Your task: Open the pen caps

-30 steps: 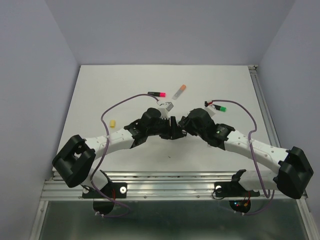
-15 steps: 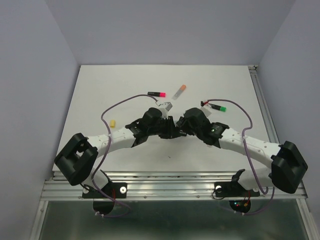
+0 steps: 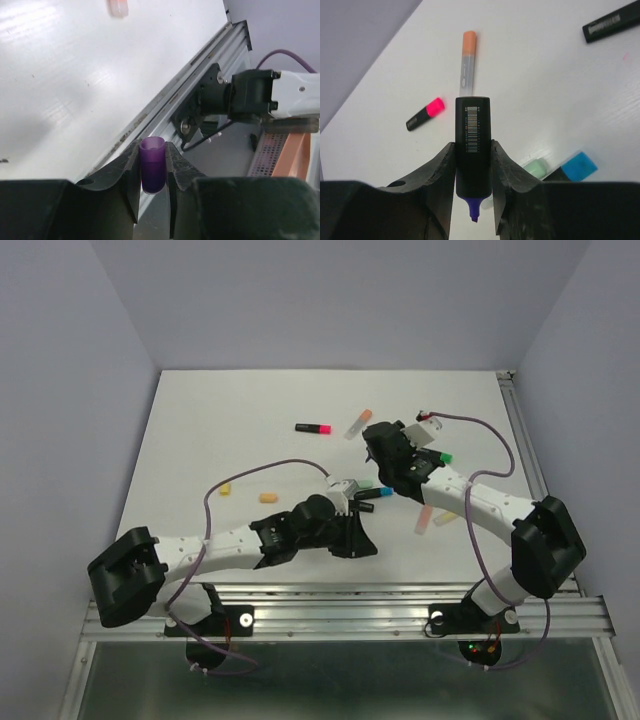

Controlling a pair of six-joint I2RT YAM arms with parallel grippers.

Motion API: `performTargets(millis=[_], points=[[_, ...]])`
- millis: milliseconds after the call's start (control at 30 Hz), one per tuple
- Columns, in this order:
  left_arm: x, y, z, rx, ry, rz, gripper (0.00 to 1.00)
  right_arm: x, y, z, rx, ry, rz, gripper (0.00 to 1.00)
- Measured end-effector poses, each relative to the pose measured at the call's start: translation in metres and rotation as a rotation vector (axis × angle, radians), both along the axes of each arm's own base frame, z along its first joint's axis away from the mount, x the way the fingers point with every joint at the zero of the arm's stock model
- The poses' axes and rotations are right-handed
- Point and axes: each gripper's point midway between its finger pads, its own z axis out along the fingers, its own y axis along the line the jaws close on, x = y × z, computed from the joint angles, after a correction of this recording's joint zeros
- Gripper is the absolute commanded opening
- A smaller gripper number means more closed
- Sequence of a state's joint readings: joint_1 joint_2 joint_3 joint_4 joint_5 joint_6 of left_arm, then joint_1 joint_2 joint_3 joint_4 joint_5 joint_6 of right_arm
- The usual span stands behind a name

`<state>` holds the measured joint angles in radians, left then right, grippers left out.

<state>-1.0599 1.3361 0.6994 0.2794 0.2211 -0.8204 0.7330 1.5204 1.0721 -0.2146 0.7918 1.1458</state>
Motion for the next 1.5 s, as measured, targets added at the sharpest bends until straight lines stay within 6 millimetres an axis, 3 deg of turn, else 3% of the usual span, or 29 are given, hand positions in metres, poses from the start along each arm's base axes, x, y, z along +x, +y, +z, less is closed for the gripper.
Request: performTargets(millis=[67, 167, 267, 367, 400, 467, 567, 800, 1033, 1233, 1333, 1500], points=[[-0.017, 0.005, -0.001, -0.011, 0.021, -0.014, 0.00, 0.011, -0.014, 0.008, -0.013, -0.021, -0.034, 0.01], [-0.017, 0.014, -0.006, 0.011, 0.035, 0.028, 0.00, 0.021, -0.030, 0.013, -0.052, -0.031, -0.043, 0.01], [0.001, 0.030, -0.017, 0.090, 0.045, 0.121, 0.00, 0.021, -0.039, 0.013, -0.083, -0.009, -0.024, 0.01], [0.040, 0.061, -0.029, 0.189, 0.054, 0.285, 0.00, 0.009, -0.049, 0.011, -0.100, 0.012, 0.008, 0.01], [0.049, 0.070, -0.033, 0.209, 0.060, 0.325, 0.00, -0.001, -0.057, 0.005, -0.114, 0.032, 0.011, 0.01], [0.072, 0.098, -0.042, 0.264, 0.078, 0.428, 0.12, -0.017, -0.075, -0.009, -0.145, 0.078, 0.004, 0.01], [0.103, 0.150, -0.057, 0.368, 0.099, 0.612, 0.18, -0.039, -0.109, -0.039, -0.201, 0.179, -0.029, 0.01], [0.117, 0.206, -0.075, 0.520, 0.116, 0.765, 0.20, -0.083, -0.158, -0.100, -0.278, 0.397, -0.073, 0.03], [0.122, 0.234, -0.100, 0.623, 0.163, 0.809, 0.27, -0.090, -0.182, -0.119, -0.299, 0.482, -0.108, 0.05], [0.124, 0.246, -0.111, 0.673, 0.182, 0.819, 0.57, -0.093, -0.187, -0.127, -0.298, 0.523, -0.097, 0.20], [0.124, 0.248, -0.113, 0.680, 0.184, 0.816, 0.63, -0.094, -0.185, -0.127, -0.296, 0.528, -0.084, 0.27], [0.122, 0.246, -0.113, 0.675, 0.189, 0.801, 0.77, -0.096, -0.184, -0.128, -0.290, 0.533, -0.072, 0.51]])
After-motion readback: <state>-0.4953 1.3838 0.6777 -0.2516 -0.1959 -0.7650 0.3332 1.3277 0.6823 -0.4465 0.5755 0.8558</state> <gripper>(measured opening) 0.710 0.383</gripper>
